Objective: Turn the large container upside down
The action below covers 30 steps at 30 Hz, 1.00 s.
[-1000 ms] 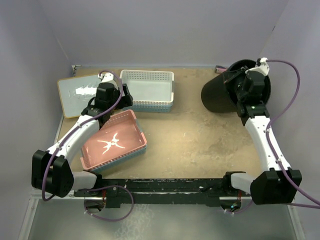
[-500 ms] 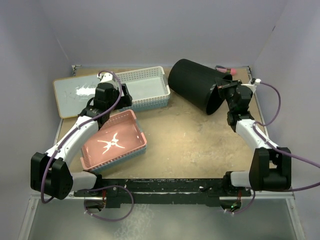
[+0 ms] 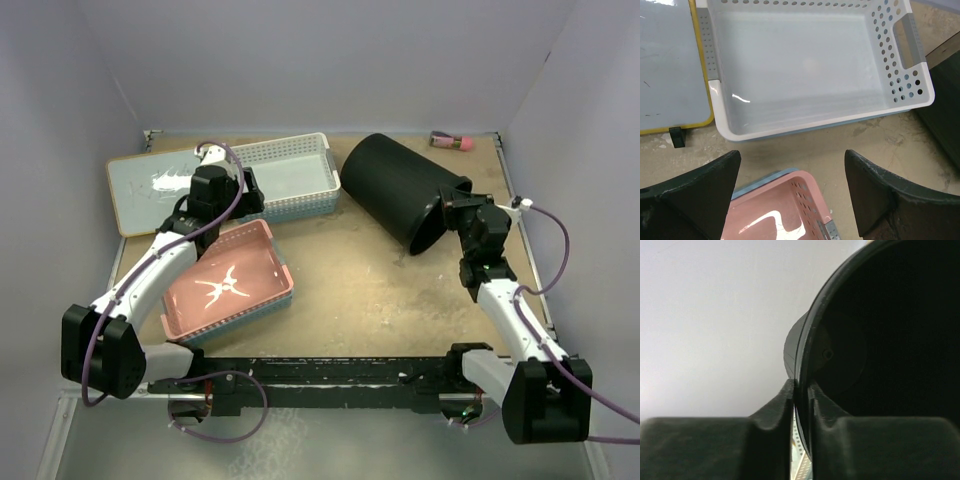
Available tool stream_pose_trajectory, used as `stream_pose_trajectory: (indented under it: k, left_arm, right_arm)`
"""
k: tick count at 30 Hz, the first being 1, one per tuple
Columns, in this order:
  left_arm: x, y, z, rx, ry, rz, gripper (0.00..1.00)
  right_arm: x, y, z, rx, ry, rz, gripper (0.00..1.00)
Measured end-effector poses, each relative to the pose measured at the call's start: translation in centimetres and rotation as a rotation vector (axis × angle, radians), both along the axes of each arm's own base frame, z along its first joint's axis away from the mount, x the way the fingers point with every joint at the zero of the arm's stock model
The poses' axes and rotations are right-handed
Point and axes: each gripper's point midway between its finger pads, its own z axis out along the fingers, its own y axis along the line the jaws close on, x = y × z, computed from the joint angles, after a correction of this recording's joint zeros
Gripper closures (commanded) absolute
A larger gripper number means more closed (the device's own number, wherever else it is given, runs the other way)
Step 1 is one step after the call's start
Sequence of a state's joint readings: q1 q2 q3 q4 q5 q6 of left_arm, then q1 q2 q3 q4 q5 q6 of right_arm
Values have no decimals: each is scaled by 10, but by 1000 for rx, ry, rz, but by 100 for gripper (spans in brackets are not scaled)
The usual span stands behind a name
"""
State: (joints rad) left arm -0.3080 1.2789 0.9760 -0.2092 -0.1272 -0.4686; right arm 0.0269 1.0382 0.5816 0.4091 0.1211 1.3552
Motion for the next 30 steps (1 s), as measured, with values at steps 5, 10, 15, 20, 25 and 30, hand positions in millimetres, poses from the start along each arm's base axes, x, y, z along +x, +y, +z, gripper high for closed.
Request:
stream_pose_trajectory:
  k: [5,10,15,20,25,30]
  left_arm:
    - [0,-1,0,-2,-1,-2,18]
    - [5,-12,-1,-33,15,-42,18]
    - [27,-41,16,-137,-8,-104,18]
    - [65,-91,43,-216,-54,-176,18]
    - [100,-150,50,-305,-50,-282,19]
    - [125,-190,31,-382,15,-366,20]
  right_arm:
    - [-12,2,-7,6,13,16,45]
    - [-19,3,-22,-61,79,54,27]
    - [-27,2,-22,-205,160,109,20]
    - [-34,1,-18,-345,243,173,41]
    - [-40,0,-12,-415,266,202,58]
    - [-51,-2,-7,-431,265,200,73]
